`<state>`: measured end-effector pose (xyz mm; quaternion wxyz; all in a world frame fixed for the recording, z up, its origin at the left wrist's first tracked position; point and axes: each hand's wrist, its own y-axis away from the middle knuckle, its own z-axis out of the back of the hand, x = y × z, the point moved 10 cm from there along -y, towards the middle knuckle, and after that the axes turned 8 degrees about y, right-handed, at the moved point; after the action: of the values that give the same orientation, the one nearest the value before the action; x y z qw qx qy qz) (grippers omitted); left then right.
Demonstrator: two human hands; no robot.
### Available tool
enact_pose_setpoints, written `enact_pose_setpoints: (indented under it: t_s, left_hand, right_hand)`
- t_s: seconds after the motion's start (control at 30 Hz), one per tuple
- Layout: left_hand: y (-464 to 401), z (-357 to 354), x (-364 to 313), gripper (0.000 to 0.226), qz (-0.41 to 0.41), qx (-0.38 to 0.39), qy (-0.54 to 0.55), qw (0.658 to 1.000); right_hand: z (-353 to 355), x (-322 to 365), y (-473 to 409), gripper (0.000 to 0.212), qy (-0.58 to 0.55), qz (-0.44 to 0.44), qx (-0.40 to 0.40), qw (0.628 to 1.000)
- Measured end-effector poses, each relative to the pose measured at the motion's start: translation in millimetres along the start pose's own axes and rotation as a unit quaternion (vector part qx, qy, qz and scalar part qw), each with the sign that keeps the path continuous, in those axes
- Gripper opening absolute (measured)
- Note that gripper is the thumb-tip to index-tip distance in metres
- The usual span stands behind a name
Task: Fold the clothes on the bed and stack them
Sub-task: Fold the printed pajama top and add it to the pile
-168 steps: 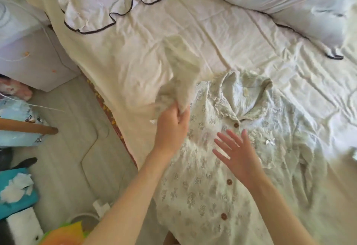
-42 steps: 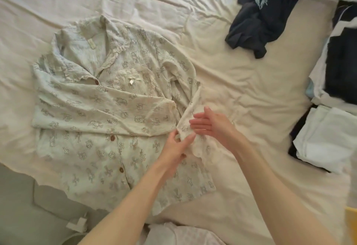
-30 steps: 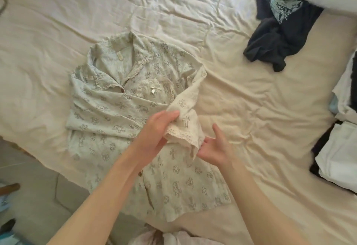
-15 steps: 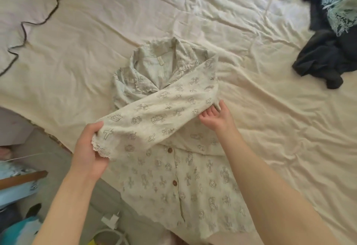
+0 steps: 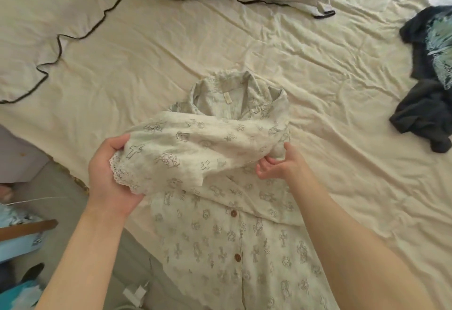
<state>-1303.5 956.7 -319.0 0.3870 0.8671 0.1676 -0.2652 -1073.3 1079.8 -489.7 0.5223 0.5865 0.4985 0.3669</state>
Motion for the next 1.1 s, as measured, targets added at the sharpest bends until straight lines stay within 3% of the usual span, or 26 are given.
enact_pose_setpoints:
  t_s: [0.17,0.27,0.37,0.5,0.6,0.73,0.87,0.97,1.03,1.1]
  left_hand:
    - [-13.0,12.8,-12.8,0.031,-0.017,-0.022,-0.002,1.000]
    - [-16.8,24.8,-5.5,0.027,-0.006,-0.046,-0.046,0.998]
    - [-22.2,54.1,-8.7,0.023,-0.017,-0.104,-0.108,0.989]
    - [-17.5,114.8,-13.6,0.009,-0.048,-0.227,-0.241,0.942]
    - [-13.1,144.2,-2.2,0.019,-0.048,-0.282,-0.344,0.895]
    - [-0.8,158.5,0.7,0.033,-0.112,-0.350,-0.369,0.854]
    - [12.2,178.3,22.7,0.023,-0.093,-0.394,-0.224,0.886]
    - [17.6,193.9,60.2,0.013,0.021,-0.367,-0.179,0.913]
    - [24.9,203.1,88.5,0.012,0.094,-0.341,-0.182,0.917]
    - [31.5,211.8,100.5,0.014,0.110,-0.342,-0.201,0.911]
  right_hand:
    - [-2.4,-11.8,-12.6,0.041,-0.029,-0.012,-0.010,0.999]
    - [-6.3,-2.2,-11.9,0.025,-0.068,0.036,0.015,0.997]
    - [1.8,19.1,1.1,0.020,-0.076,0.067,-0.009,0.995]
    - [22.0,48.9,28.1,0.025,-0.054,0.089,-0.051,0.993]
    - [35.4,67.1,32.4,0.021,-0.057,0.112,-0.069,0.990]
    - [49.2,79.9,19.7,0.035,-0.072,0.137,-0.101,0.983]
    - [51.2,83.7,18.0,0.033,-0.094,0.173,-0.070,0.978]
    - [60.2,73.6,17.9,0.036,-0.056,0.197,-0.049,0.978]
    - [65.0,60.2,16.1,0.033,0.003,0.228,-0.031,0.973]
    - [65.4,37.4,12.1,0.024,0.116,0.261,-0.031,0.958]
